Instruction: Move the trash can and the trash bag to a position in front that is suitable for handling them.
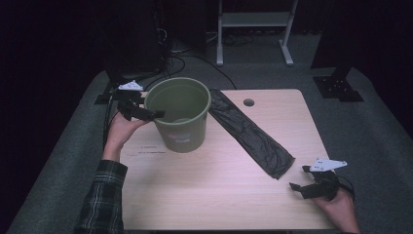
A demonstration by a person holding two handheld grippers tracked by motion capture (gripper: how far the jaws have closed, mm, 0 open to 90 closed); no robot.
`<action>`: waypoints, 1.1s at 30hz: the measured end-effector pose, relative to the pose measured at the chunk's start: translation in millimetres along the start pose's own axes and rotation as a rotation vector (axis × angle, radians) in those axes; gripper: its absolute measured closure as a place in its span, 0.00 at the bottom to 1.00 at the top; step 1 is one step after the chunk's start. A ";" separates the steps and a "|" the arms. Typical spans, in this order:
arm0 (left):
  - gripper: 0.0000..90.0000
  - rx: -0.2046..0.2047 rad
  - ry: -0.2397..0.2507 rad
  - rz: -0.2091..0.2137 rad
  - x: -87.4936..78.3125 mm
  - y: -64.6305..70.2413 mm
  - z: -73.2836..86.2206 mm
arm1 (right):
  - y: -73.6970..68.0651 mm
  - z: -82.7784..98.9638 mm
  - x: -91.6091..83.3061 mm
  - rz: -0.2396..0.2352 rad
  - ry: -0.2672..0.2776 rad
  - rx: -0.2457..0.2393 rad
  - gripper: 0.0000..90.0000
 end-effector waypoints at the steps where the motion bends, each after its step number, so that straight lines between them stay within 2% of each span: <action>1: 0.00 0.004 0.002 0.001 -0.5 2.4 0.2 | 0.1 -0.1 0.0 0.000 0.001 0.000 0.11; 6: 0.00 0.015 0.014 0.011 -5.4 16.9 4.6 | 0.1 0.0 0.0 0.000 0.000 -0.001 0.11; 10: 0.00 0.040 0.004 0.011 -8.9 26.6 5.9 | 0.1 0.0 0.0 0.001 0.000 -0.001 0.11; 15: 0.00 0.047 -0.004 0.019 -9.9 35.7 6.9 | 0.1 -0.1 0.1 0.001 0.001 -0.002 0.11; 16: 0.00 0.053 -0.004 0.027 -10.6 40.9 8.0 | -0.1 0.0 0.0 0.000 0.000 0.000 0.11; 20: 0.00 0.058 0.003 0.038 -12.4 52.6 10.2 | 0.0 0.0 0.0 0.000 0.000 -0.001 0.11; 28: 0.00 0.053 0.029 0.074 -14.3 68.1 14.0 | 0.0 -0.5 0.5 0.000 0.001 -0.001 0.11; 33: 0.00 0.054 0.029 0.086 -15.7 75.7 15.8 | 0.0 -0.6 0.7 -0.001 0.001 -0.002 0.11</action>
Point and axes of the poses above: each handheld gripper's, and its own axes: x roughly forward along the jaws, z roughly out of its underside, y roughly to its right, the point moved 8 cm from there along x, roughly forward along the jaws, and after that the axes turned 3 degrees about x, right-handed, at the moved point
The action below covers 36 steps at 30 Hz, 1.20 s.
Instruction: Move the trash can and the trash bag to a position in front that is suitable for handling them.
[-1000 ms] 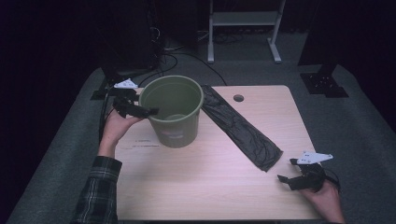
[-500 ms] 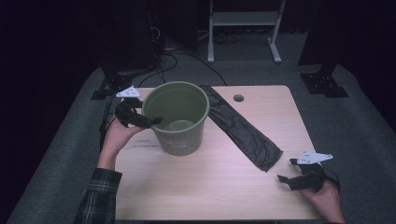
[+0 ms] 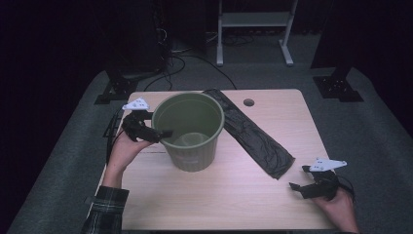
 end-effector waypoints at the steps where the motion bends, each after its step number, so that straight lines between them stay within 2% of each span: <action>1: 0.00 -0.003 0.010 0.011 0.0 3.9 0.6 | 0.1 -0.2 0.2 0.000 0.000 -0.001 0.11; 7: 0.00 -0.004 0.021 0.050 0.0 16.7 2.9 | 0.1 -0.5 0.5 0.000 0.001 0.001 0.11; 20: 0.00 0.029 0.025 0.115 0.9 48.5 4.7 | 0.1 -0.6 0.6 0.002 0.001 0.001 0.11; 23: 0.00 0.035 0.037 0.144 2.4 58.7 5.1 | 0.1 -0.6 0.6 0.002 0.002 0.001 0.11; 32: 0.00 0.042 0.043 0.167 2.7 76.9 6.2 | 0.4 -0.7 0.6 0.004 0.002 -0.001 0.11; 36: 0.00 0.055 0.052 0.170 2.2 76.5 6.0 | 0.4 -0.8 0.7 0.004 0.002 -0.002 0.11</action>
Point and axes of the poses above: each handheld gripper's, and its own axes: x roughly forward along the jaws, z roughly out of its underside, y roughly to its right, the point moved 8 cm from there along x, roughly forward along the jaws, and after that the axes turned 3 degrees about x, right-handed, at the moved point
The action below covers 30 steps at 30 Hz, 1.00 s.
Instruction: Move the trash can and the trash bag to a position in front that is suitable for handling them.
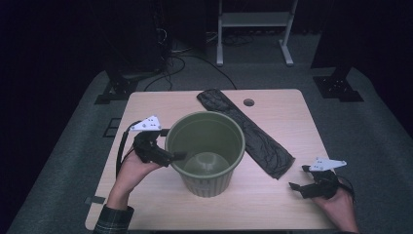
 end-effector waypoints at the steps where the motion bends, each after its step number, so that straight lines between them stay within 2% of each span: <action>1: 0.00 0.004 0.005 -0.003 -0.8 -1.0 -0.3 | 0.0 -0.1 0.0 0.000 0.000 0.000 0.11; 7: 0.00 0.001 0.056 -0.019 -14.9 -8.1 -4.3 | -0.2 -0.1 0.2 -0.001 0.000 0.001 0.11; 10: 0.00 0.003 0.086 -0.044 -28.1 -11.9 -6.8 | -0.2 -0.2 0.2 -0.001 0.000 0.000 0.11; 12: 0.00 -0.001 0.102 -0.080 -42.6 -17.1 -6.1 | -0.2 -0.2 0.2 -0.001 0.000 0.000 0.11; 16: 0.00 -0.006 0.114 -0.101 -55.6 -20.8 -2.8 | -0.3 -0.2 0.2 -0.001 0.000 0.001 0.11; 19: 0.00 -0.006 0.109 -0.118 -64.7 -22.2 3.4 | -0.3 -0.2 0.3 -0.001 0.000 0.001 0.11; 21: 0.00 -0.002 0.089 -0.123 -67.8 -21.0 11.9 | -0.2 -0.2 0.3 -0.001 0.000 0.001 0.11; 25: 0.00 -0.001 0.077 -0.135 -67.5 -20.7 24.5 | -0.1 -0.2 0.2 -0.002 0.000 0.000 0.11; 30: 0.00 -0.001 0.054 -0.137 -60.4 -16.8 50.6 | 0.0 -0.2 0.2 -0.002 0.001 -0.001 0.11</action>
Point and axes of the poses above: each handheld gripper's, and its own axes: x roughly forward along the jaws, z roughly out of its underside, y roughly to its right, the point moved 8 cm from there along x, roughly forward along the jaws, and after that the axes turned 3 degrees about x, right-handed, at the moved point
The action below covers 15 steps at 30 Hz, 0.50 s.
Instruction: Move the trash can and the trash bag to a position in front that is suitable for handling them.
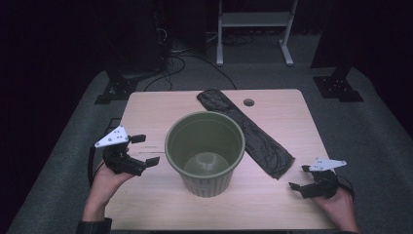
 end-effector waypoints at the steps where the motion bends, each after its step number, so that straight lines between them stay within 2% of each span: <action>1: 0.00 0.003 -0.009 -0.001 1.1 1.1 5.3 | 0.0 0.0 0.0 0.000 0.000 0.000 0.11; 5: 0.00 0.014 -0.017 0.001 6.4 4.5 22.2 | -0.1 0.0 0.0 0.001 0.000 0.002 0.11; 6: 0.00 0.014 -0.017 0.001 6.4 4.5 22.2 | -0.1 0.0 0.0 0.001 0.000 0.002 0.11; 15: 0.00 0.022 -0.065 -0.003 27.9 10.3 55.6 | -0.4 -0.1 0.2 0.007 0.000 0.006 0.11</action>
Point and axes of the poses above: each handheld gripper's, and its own axes: x roughly forward along the jaws, z roughly out of its underside, y roughly to its right, the point moved 8 cm from there along x, roughly forward along the jaws, and after that the axes turned 3 degrees about x, right-handed, at the moved point
